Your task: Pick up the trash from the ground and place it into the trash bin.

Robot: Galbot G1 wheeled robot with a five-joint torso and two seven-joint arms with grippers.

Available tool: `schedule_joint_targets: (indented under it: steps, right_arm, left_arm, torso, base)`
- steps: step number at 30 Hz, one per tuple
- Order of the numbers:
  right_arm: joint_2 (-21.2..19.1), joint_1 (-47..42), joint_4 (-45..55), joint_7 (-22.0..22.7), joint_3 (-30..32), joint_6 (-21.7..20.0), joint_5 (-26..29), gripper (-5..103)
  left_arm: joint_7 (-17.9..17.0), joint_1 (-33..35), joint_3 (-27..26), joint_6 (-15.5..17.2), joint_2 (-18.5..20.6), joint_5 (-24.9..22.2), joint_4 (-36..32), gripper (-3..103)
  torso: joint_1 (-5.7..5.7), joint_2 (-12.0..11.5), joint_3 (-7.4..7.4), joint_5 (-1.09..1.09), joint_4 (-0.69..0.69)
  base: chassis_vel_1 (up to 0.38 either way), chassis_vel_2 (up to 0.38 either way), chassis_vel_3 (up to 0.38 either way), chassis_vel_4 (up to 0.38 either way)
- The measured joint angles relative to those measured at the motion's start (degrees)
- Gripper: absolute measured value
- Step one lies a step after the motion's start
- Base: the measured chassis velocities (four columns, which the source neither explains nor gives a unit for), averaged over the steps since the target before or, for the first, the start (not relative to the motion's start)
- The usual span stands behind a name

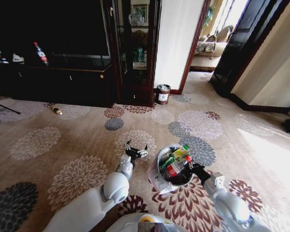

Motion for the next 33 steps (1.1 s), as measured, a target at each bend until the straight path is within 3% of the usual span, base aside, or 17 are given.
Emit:
schedule_joint_targets:
  steps: [7,12,21,24,33]
  right_arm:
    - [0.8,0.1,0.2,-0.2,-0.1,0.1,-0.8,2]
    - [1.6,-0.3,0.5,-0.3,-0.3,0.2,-1.7,2]
    - [2.1,-0.1,1.0,-0.6,-1.4,0.2,-2.6,2]
    - [2.5,-0.1,1.0,-0.4,-1.7,0.2,-3.2,2]
    - [3.3,-1.7,2.0,0.4,-1.7,-0.7,-4.9,2]
  left_arm:
    - [-0.6,9.4,-2.8,-1.8,-4.2,5.7,-1.1,100]
    - [0.8,10.1,-3.6,-3.0,-4.4,9.7,-0.5,100]
    - [0.9,12.5,-3.4,-3.7,-3.9,12.5,-1.0,100]
    - [0.9,12.9,-2.8,-5.6,-3.9,14.8,0.1,100]
    - [1.0,11.5,-1.2,-5.8,-4.1,15.5,1.1,100]
  torso:
    - [0.0,0.0,0.0,0.02,-0.04]
    - [0.0,0.0,0.0,0.01,-0.06]
    - [0.0,0.0,0.0,0.01,-0.03]
    - [0.0,0.0,0.0,0.02,0.0]
    - [0.0,0.0,0.0,0.02,-0.05]
  base:
    - [0.0,0.0,0.0,0.0]
    - [0.0,0.0,0.0,0.0]
    - [0.0,0.0,0.0,0.0]
    - [0.008,0.017,0.011,0.01]
    - [0.0,0.0,0.0,0.0]
